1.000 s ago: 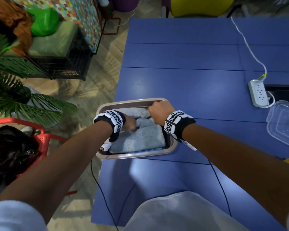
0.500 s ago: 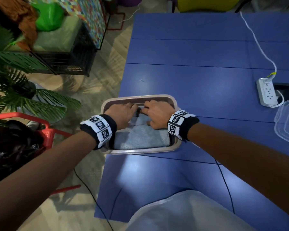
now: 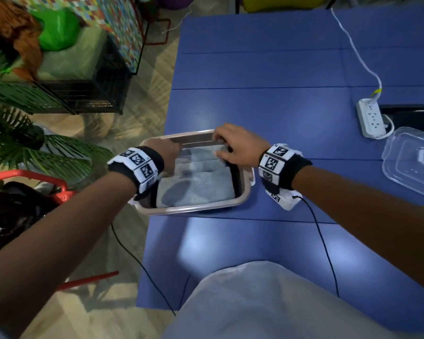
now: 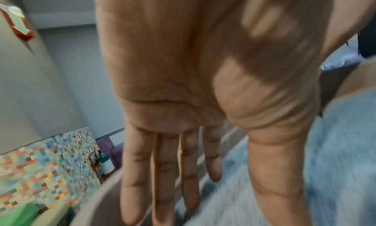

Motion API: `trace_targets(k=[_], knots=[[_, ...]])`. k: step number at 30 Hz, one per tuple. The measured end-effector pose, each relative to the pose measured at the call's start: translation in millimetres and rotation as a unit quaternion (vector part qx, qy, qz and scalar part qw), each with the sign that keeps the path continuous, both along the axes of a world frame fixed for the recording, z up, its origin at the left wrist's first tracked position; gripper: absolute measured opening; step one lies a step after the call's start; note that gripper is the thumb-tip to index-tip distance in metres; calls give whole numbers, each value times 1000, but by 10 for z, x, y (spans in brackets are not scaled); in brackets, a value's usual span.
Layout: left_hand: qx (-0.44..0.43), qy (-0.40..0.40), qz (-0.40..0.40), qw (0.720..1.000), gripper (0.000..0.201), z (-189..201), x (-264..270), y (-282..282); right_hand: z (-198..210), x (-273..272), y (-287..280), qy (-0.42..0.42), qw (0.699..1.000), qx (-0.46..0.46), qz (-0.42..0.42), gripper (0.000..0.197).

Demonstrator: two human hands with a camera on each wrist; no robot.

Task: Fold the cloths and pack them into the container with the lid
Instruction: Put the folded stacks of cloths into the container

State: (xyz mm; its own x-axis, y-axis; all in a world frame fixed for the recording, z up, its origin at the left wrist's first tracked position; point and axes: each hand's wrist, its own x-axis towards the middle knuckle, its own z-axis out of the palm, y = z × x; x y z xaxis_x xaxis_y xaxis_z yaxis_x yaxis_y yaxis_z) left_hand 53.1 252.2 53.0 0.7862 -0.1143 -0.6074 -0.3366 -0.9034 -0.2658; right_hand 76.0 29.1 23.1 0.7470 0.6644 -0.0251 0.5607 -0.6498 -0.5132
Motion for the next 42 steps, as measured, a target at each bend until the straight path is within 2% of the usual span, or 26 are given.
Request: trace_targets(k=[3,6,11,16,18,20,22,23,24,26,28,30,32,34,35,37,40,42], knots=[[-37,-42,-5,998,49,291,-25,-233,187,-43,-652,-15,993,87,-78,23],[-137,-76,-43,987,40,483,-94,-805,283,-166,-1493,5,974,111,-197,23],[-314,-32,-112,942,29,475,-403,-2240,365,-661,-3090,45,891,140,-430,19],[-437,87,-88,891,26,91,-625,-3652,328,-1546,-4445,73,785,95,-608,17],[-456,135,-45,879,31,-134,-678,-4170,231,-1937,-4837,99,734,82,-666,37],[-462,182,40,867,38,-348,-723,-4625,-18,-2275,-5141,146,661,92,-730,62],[-473,211,147,843,57,-553,-749,-5009,-320,-2519,-5322,226,581,170,-763,88],[-480,218,196,827,72,-632,-768,-5169,-466,-2605,-5364,274,543,215,-764,95],[-485,223,239,811,84,-709,-787,-5309,-576,-2671,-5371,327,513,254,-752,90],[-494,234,300,782,107,-838,-806,-5544,-743,-2712,-5349,396,483,314,-715,78],[-494,245,336,764,126,-1050,-785,-5726,-823,-2693,-5296,427,471,372,-676,83],[-479,235,340,775,128,-1370,-748,-5839,-911,-2658,-5278,426,474,394,-662,86],[-471,234,320,788,111,-1417,-772,-5883,-1022,-2635,-5254,409,498,378,-665,88],[-474,248,307,787,87,-1248,-852,-5895,-1122,-2653,-5243,375,524,347,-681,93],[-471,251,313,786,83,-1180,-902,-5864,-1163,-2652,-5236,360,534,332,-689,95],[-459,245,344,782,85,-1143,-997,-5729,-1160,-2622,-5198,356,549,324,-683,83],[-469,230,395,756,75,-1181,-1148,-5413,-1083,-2538,-5038,399,575,328,-635,68],[-495,222,443,713,62,-1129,-1246,-5152,-1058,-2442,-4866,410,609,327,-596,66]])
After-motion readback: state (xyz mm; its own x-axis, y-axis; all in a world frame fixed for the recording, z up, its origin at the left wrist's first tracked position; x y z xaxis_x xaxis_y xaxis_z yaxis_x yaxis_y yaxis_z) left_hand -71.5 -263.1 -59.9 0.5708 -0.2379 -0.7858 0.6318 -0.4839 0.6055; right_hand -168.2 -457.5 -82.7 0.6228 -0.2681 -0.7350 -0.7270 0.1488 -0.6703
